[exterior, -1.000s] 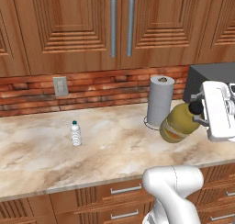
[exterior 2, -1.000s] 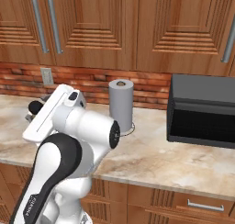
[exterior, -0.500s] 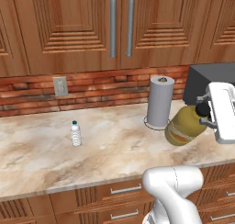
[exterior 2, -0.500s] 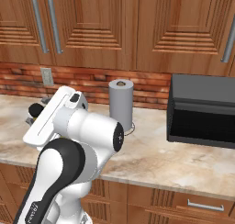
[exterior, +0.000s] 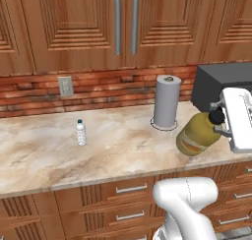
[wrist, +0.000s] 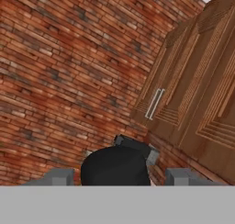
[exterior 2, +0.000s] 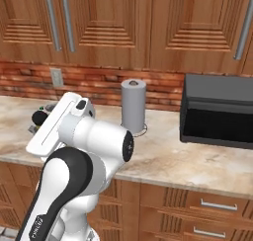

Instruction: Move the drinks to the dining counter.

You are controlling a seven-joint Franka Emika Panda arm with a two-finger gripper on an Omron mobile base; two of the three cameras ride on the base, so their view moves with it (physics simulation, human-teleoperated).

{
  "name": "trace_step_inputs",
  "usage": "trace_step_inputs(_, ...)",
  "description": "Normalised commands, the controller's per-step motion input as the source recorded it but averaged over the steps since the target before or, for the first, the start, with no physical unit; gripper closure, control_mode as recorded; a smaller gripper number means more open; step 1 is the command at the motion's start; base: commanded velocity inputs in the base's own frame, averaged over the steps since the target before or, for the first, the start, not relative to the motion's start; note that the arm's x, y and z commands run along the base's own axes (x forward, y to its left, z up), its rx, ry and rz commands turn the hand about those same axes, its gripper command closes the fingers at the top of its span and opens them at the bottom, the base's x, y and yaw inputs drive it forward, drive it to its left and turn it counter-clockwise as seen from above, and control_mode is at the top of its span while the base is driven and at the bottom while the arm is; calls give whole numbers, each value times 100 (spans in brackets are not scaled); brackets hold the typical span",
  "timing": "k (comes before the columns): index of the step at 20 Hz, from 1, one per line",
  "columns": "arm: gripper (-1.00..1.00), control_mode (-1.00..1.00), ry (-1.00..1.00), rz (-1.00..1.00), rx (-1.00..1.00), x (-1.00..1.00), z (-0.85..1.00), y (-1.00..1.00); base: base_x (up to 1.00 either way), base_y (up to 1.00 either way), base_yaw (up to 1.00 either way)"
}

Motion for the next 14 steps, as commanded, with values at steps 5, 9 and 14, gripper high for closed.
trace_step_inputs(5, 100, 100, 0, 0, 0, 0, 0, 0, -85, 0, 7)
trace_step_inputs(9, 100, 100, 0, 0, 0, 0, 0, 0, -72, 0, 6)
trace_step_inputs(14, 100, 100, 0, 0, 0, 0, 0, 0, -58, 0, 6)
